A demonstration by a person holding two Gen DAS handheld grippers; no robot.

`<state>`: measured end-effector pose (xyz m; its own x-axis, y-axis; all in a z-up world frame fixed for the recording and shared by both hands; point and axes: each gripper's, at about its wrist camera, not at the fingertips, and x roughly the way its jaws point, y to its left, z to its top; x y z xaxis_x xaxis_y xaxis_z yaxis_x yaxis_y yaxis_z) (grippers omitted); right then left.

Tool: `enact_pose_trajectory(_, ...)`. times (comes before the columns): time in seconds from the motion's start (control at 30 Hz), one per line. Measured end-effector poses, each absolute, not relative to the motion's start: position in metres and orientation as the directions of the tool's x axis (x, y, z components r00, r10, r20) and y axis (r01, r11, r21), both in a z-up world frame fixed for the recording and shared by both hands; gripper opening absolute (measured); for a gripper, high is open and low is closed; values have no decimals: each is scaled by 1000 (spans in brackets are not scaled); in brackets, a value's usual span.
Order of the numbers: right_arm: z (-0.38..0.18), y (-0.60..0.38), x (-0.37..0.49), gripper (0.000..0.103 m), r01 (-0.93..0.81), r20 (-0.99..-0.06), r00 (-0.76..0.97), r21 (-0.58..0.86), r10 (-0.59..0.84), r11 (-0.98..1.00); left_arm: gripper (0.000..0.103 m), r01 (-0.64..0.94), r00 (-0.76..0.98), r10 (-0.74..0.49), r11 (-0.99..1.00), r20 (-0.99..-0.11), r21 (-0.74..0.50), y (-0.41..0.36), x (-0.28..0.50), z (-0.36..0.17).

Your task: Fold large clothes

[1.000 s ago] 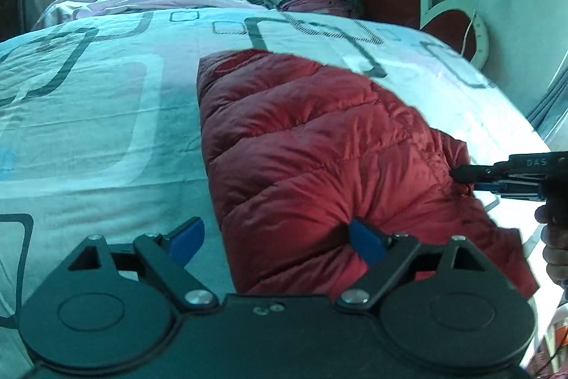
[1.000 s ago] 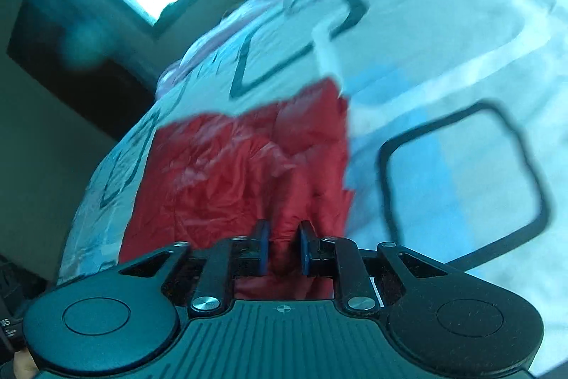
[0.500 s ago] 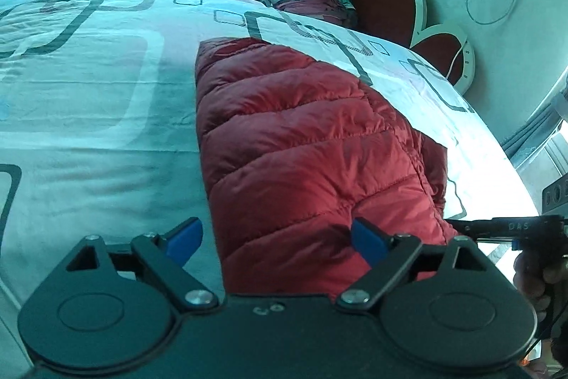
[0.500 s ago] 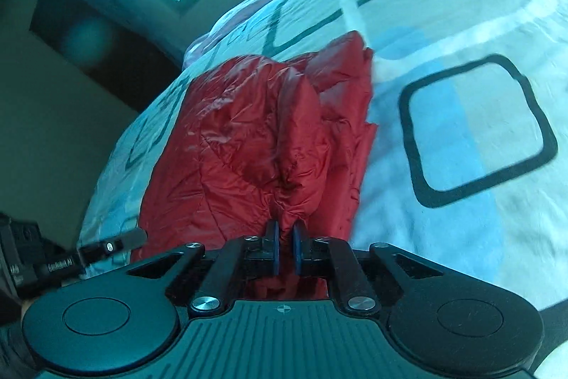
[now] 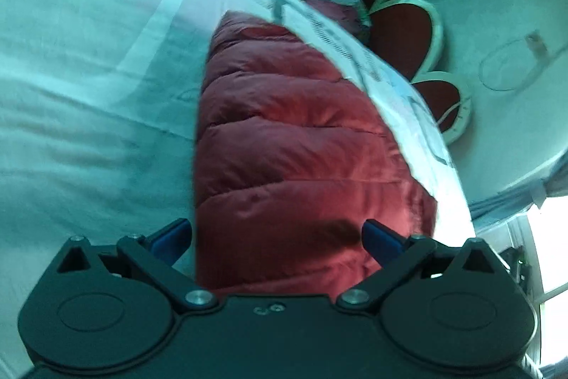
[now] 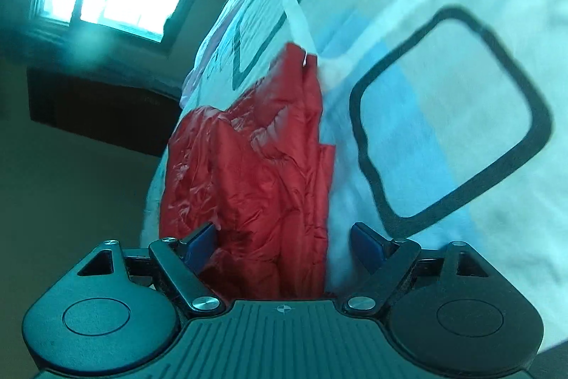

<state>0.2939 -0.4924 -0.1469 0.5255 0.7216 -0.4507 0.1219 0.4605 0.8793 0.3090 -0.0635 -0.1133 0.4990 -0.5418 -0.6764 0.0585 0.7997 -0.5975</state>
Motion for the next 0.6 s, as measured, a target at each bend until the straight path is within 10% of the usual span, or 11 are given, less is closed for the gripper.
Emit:
enact_pose_trajectory(0.4,-142,-465,317,30,61,-477,478,856,738,513,73,149,500,-528,833,-687,-532,-86,317,-111)
enact_pose_trajectory(0.6,-110,-449,306,26,-21,-490,509,815,708,579,67,215,527,-543,829,-654,-516,-83,307,-93)
